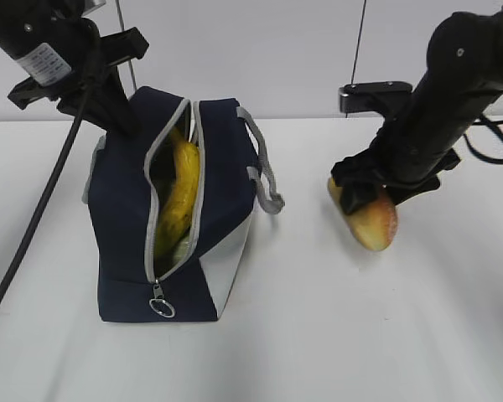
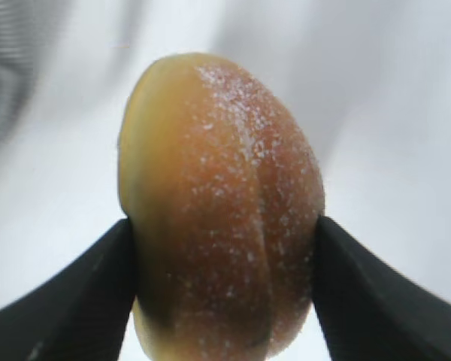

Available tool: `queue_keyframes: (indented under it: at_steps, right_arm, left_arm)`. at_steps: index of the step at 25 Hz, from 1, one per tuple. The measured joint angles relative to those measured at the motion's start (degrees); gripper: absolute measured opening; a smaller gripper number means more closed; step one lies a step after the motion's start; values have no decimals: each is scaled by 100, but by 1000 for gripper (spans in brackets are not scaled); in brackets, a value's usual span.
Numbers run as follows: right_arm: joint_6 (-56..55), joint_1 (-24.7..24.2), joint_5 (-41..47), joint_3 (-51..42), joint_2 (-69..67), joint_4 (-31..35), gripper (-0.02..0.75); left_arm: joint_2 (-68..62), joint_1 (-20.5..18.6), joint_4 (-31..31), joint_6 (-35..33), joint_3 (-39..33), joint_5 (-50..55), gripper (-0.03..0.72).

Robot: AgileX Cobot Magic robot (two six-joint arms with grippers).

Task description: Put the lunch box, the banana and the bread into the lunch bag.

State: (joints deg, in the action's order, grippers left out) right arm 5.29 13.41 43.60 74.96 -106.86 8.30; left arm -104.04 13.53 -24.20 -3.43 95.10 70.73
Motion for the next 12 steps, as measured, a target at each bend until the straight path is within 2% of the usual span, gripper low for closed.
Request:
queue_keyframes:
  at_steps: [3,6,10,12]
  right_arm:
    - [-391,-105,87,0,250,-563,516]
    - [-529,-143,154,40,492,-621,516]
    - [-359,-143,293,311,718,227,515]
    - [34,-143,433,505,760,1091,515]
  left_arm:
    - [0,0,0,0,0,0,-2]
    - [0,0,0,0,0,0,-2]
    - [0,0,0,0,0,0,-2]
    - [0,0,0,0,0,0,-2]
